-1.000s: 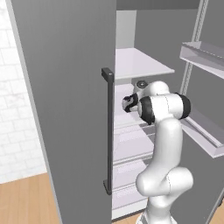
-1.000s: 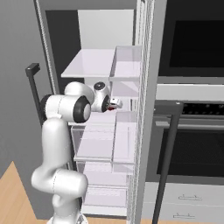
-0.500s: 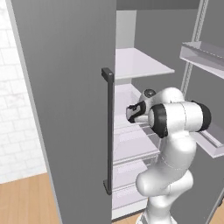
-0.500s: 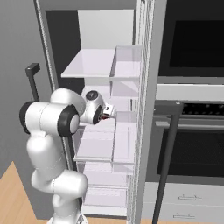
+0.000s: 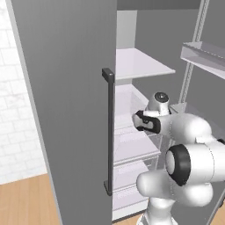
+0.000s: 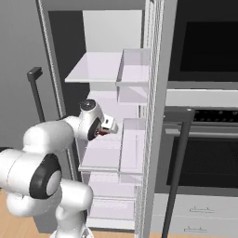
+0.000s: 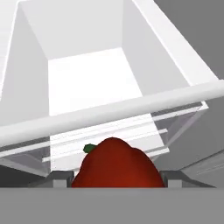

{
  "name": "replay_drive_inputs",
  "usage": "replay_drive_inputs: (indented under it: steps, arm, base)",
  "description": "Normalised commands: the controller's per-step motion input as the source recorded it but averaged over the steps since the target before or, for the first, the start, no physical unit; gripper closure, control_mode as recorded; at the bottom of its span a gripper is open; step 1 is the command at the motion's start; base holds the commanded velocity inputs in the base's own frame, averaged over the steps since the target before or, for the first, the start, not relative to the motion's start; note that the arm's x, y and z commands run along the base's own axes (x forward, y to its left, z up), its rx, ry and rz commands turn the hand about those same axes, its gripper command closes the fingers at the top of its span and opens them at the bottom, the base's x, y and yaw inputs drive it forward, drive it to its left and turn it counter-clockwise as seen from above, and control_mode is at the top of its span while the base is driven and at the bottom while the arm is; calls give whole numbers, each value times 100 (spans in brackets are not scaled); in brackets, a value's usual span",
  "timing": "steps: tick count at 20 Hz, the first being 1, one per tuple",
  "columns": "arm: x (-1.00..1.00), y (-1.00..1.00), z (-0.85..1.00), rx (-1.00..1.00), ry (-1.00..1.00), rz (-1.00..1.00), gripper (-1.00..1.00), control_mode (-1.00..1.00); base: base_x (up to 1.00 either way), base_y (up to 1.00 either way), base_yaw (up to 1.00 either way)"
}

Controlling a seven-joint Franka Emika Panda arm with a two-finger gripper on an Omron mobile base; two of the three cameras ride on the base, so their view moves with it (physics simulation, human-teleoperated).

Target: Place one bell pepper and one fish in each tupperware on the nearby counter, to pack two identical lunches.

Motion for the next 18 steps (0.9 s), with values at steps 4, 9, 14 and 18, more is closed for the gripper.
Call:
replay_drive_inputs:
  steps: [4, 9, 14, 18]
  arm:
    - [-100, 47, 76, -6, 11, 6, 100, -100]
    - [-100, 57, 78, -8, 2, 8, 100, -100]
    - [-100, 17, 25, 3, -15, 0, 100, -100]
    - [-100, -11, 62, 18, -27, 0, 100, -100]
  base:
    - [0, 0, 0]
    - [0, 0, 0]
    - [0, 0, 0]
    - [0, 0, 0]
